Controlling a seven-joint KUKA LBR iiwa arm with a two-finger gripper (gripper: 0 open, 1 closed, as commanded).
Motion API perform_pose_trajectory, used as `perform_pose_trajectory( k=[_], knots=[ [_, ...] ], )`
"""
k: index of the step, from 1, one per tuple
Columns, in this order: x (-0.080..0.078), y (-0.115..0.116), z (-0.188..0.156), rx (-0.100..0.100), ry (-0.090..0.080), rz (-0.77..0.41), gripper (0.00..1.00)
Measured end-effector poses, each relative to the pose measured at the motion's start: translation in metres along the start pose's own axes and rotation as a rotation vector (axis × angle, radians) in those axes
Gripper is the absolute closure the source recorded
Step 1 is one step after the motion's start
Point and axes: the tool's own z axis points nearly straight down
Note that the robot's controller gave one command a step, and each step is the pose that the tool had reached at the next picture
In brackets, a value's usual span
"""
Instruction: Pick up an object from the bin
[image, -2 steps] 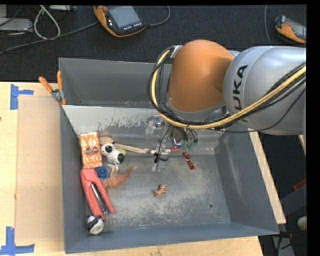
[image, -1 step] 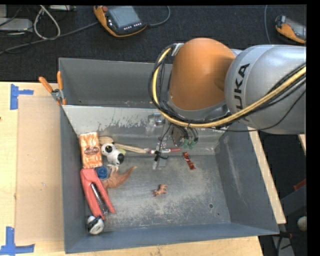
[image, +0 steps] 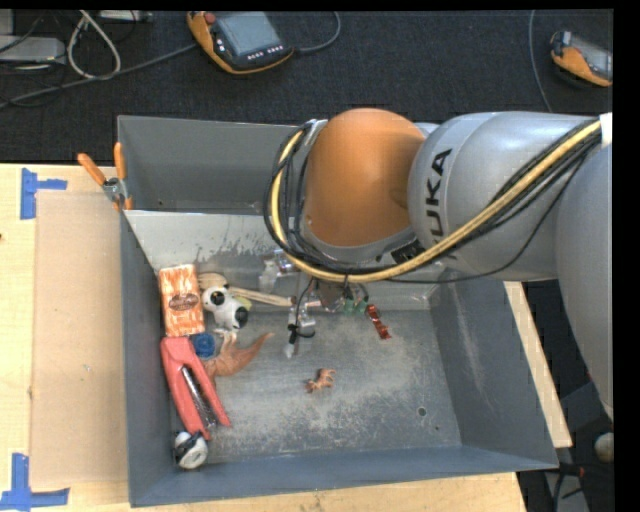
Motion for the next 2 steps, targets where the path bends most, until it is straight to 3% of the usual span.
perform_pose_trajectory(
  k=[1,2],
  knots=[
    [-0.017,0.068,0.027,0.000,-0.004,-0.347,0.00],
    [-0.012,0.057,0.055,0.000,0.002,-0.535,0.00]
  ],
)
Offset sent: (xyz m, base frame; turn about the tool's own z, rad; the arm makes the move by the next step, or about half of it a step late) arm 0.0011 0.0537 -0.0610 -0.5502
